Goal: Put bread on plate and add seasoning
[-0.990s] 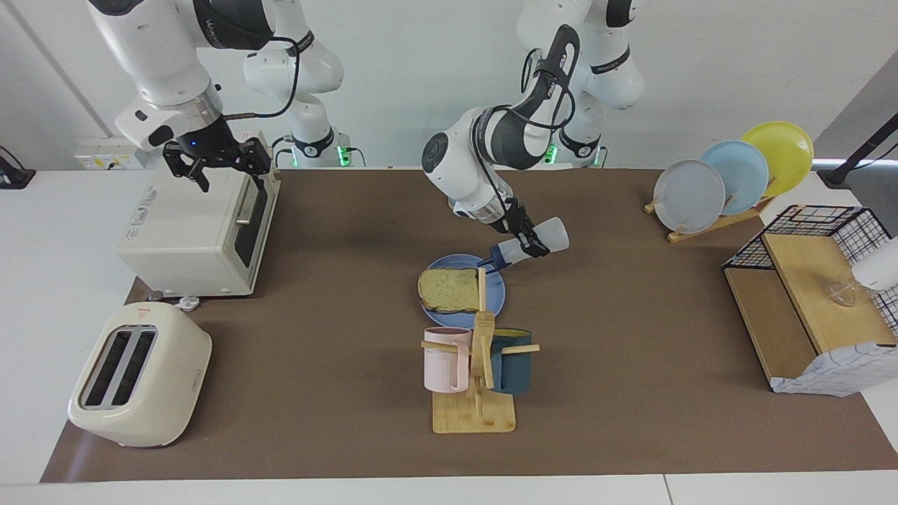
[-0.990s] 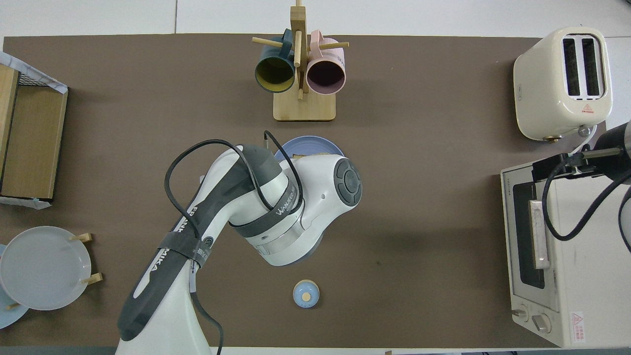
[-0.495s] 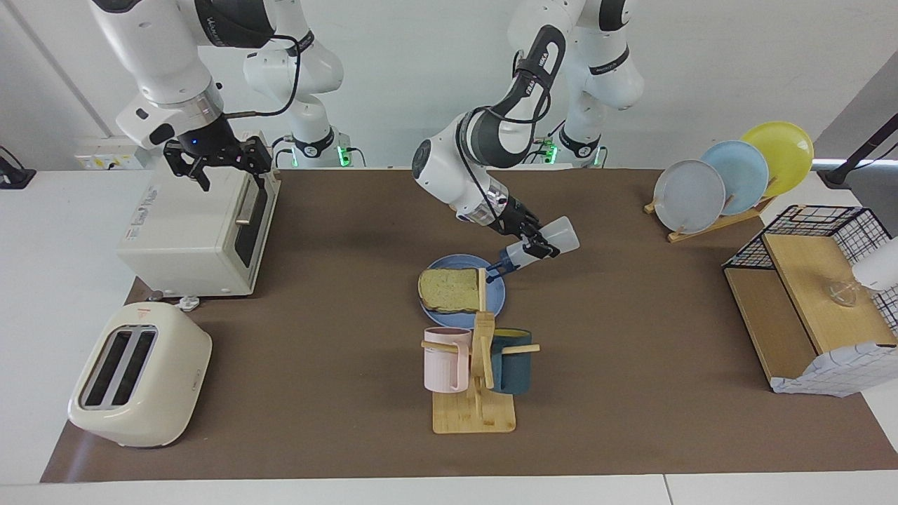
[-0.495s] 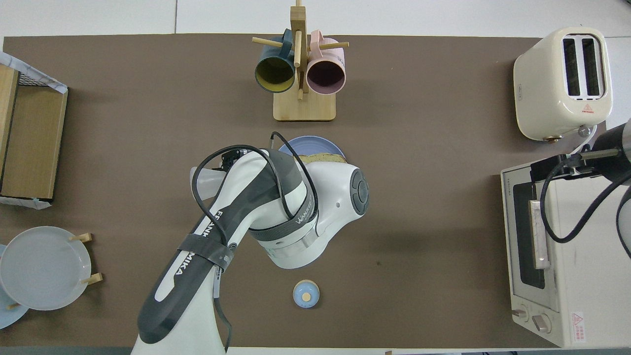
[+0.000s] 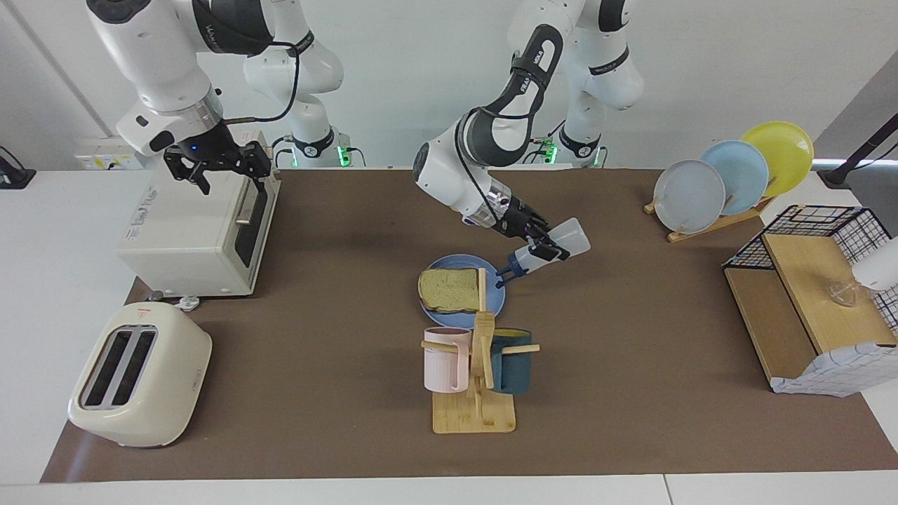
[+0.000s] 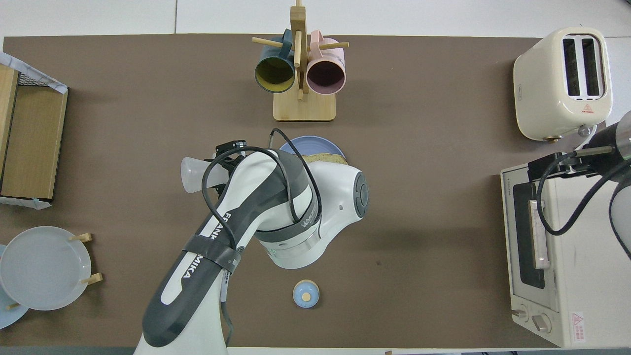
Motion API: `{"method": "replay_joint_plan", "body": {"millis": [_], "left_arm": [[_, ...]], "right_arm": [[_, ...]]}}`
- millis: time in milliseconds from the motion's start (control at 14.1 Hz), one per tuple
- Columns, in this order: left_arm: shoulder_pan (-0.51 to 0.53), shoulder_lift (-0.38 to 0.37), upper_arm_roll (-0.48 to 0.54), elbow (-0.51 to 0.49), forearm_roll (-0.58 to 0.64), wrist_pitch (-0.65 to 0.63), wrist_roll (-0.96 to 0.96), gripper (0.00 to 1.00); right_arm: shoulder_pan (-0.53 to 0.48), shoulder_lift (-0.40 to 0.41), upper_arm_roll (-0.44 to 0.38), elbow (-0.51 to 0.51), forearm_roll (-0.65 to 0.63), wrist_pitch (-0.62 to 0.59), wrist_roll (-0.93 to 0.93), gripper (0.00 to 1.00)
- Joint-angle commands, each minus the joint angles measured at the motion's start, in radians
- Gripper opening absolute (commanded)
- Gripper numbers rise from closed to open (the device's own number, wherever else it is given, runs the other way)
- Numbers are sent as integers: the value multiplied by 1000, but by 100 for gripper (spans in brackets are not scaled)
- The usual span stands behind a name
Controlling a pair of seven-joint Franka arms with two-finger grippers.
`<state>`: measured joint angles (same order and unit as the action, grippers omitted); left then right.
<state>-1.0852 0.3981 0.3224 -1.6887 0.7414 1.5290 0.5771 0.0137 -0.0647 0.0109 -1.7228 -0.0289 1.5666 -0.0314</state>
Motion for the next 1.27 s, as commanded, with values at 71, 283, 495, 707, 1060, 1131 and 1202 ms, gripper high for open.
{"method": "replay_joint_plan", "body": {"millis": [71, 283, 495, 707, 1060, 1131, 1202], "left_arm": [[-111, 16, 9, 57, -23, -96, -8, 0], [-198, 16, 9, 76, -46, -144, -8, 0], [-237, 15, 9, 84, -47, -168, -8, 0], [-175, 16, 15, 83, -34, -138, -10, 0], [-16, 38, 15, 78, 48, -55, -10, 0], [7, 38, 15, 78, 64, -38, -8, 0], [25, 39, 15, 80, 72, -29, -8, 0]], "right_arm": [[-1, 22, -15, 34, -5, -33, -22, 100], [-3, 10, -15, 23, -3, -33, -21, 100], [0, 9, -15, 23, -3, -31, -18, 100], [0, 8, -15, 23, -3, -30, -16, 100], [0, 8, -15, 23, -3, -30, -16, 100], [0, 8, -15, 23, -3, -30, -16, 100], [0, 8, -15, 23, -3, -30, -16, 100]]}}
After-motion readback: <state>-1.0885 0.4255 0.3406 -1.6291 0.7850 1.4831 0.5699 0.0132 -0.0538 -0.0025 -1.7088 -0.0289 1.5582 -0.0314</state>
